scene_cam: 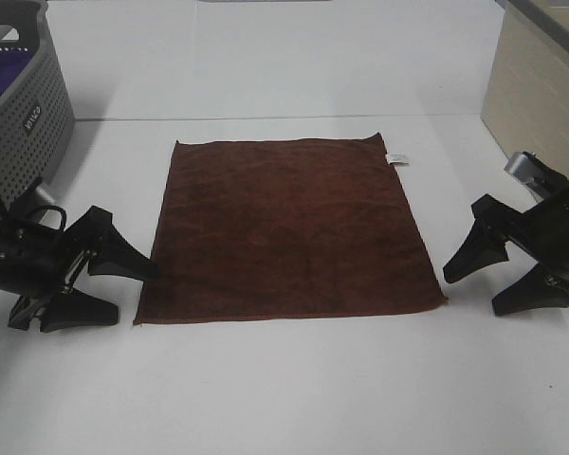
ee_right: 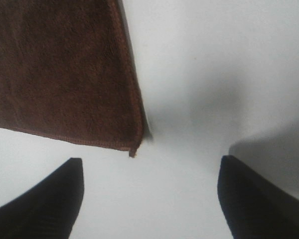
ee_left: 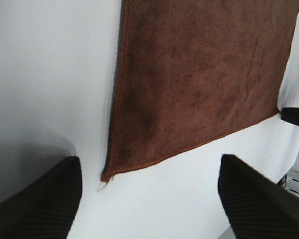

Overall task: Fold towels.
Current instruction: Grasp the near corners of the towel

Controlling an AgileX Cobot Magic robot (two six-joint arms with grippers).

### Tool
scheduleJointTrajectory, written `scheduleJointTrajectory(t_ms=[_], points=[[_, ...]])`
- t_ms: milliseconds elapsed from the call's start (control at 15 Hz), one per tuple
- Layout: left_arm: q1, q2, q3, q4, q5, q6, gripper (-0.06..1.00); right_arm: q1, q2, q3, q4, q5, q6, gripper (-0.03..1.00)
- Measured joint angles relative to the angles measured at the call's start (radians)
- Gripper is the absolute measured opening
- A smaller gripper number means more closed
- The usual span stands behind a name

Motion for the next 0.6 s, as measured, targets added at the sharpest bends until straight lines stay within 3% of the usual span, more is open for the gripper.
scheduleJointTrajectory(t_ms=[333, 600], points=[[-0.024, 0.008, -0.004, -0.008, -0.010, 0.003, 0.67, 0.004, 0.041, -0.001, 0.078, 0.005, -0.051, 0.69], [-0.108, 0.007, -0.010, -0.043, -0.062, 0.003, 0.65, 0.108, 0.060, -0.034, 0.080, -0.007, -0.056, 0.63]])
